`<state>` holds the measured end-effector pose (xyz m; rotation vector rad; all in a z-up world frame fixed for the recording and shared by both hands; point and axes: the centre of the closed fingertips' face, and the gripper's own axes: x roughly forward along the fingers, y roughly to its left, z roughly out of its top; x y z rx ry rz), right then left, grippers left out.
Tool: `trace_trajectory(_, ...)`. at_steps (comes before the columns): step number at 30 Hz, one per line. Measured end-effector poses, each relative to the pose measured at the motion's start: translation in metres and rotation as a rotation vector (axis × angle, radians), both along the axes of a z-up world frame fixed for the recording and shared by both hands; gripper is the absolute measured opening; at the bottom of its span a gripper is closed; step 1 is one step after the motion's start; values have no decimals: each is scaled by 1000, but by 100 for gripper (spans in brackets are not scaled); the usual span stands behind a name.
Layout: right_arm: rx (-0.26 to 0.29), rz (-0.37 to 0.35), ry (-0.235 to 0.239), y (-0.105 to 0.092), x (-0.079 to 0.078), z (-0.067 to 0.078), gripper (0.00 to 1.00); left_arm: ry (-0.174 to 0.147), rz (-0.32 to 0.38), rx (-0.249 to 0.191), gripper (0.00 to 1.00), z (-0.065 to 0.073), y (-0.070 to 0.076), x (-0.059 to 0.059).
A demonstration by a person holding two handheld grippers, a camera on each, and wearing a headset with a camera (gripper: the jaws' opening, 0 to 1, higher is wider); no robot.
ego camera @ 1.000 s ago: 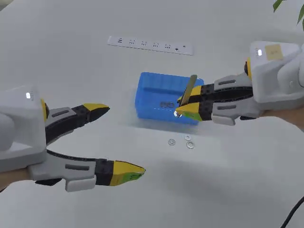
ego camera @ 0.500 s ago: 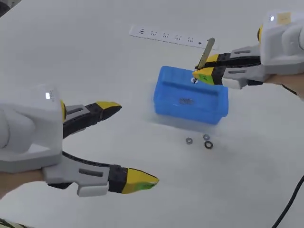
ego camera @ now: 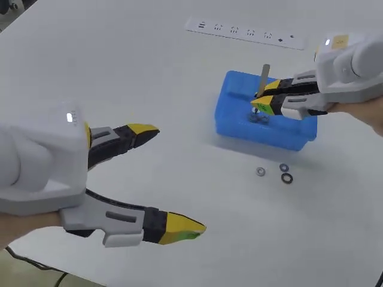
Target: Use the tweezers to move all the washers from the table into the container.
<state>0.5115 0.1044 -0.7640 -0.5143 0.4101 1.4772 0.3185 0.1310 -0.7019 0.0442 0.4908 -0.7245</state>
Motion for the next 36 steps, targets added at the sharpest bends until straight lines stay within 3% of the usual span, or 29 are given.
trace_trajectory(3,16,-31,22,-3,1,0,10,3,7,-9,99,-1,-2,0)
trace_trajectory(12,8,-10,-13,-4,-2,2,11,6,-1,-28,99,-1,-10,0)
trace_trajectory(16,6,-10,-19,-3,-3,3,11,22,-13,-41,99,-2,-12,-3)
trace_trajectory(24,40,-32,-15,-1,1,14,11,16,4,-55,99,0,-11,-1)
trace_trajectory(30,59,-58,-1,-5,7,19,10,-10,22,-72,99,6,-9,17)
trace_trajectory(36,60,-69,17,-9,7,18,10,-59,-1,-57,99,16,-14,52)
